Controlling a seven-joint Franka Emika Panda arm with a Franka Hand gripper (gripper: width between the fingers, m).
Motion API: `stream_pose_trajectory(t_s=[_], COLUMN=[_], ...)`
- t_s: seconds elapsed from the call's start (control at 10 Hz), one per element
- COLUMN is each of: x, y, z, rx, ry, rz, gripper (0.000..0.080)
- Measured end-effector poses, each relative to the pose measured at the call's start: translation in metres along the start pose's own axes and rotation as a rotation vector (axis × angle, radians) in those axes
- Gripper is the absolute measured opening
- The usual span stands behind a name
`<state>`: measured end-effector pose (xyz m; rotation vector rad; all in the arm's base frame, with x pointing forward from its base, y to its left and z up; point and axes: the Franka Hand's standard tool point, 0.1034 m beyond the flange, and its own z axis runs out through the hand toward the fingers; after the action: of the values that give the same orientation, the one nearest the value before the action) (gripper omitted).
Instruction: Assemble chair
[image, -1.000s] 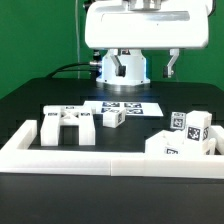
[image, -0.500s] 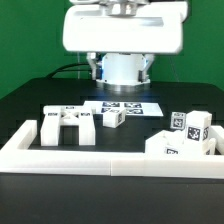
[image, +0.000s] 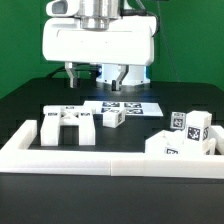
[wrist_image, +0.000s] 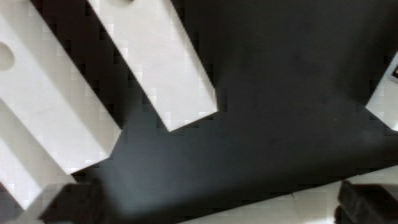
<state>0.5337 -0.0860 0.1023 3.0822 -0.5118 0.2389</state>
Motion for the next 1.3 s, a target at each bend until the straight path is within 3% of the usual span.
stream_pose_trajectory(t_s=[0.1, 0.2, 0.4, 0.9, 1.3], x=[-0.011, -0.027, -0.061, -0.081, -0.085], y=[0.011, 0.016, 0.014, 0.02, 0.01], z=[0.005, 0.012, 0.023, 0.025, 0.028], rx=[0.01, -0.002, -0.008, -0.015, -0.002], ry=[-0.001, 0.01, -0.013, -0.035, -0.072], rz=[0.02, 0.04, 0.04, 0.038, 0.016], gripper=[0.0649, 0.0649, 0.0649, 0.0649, 0.0649])
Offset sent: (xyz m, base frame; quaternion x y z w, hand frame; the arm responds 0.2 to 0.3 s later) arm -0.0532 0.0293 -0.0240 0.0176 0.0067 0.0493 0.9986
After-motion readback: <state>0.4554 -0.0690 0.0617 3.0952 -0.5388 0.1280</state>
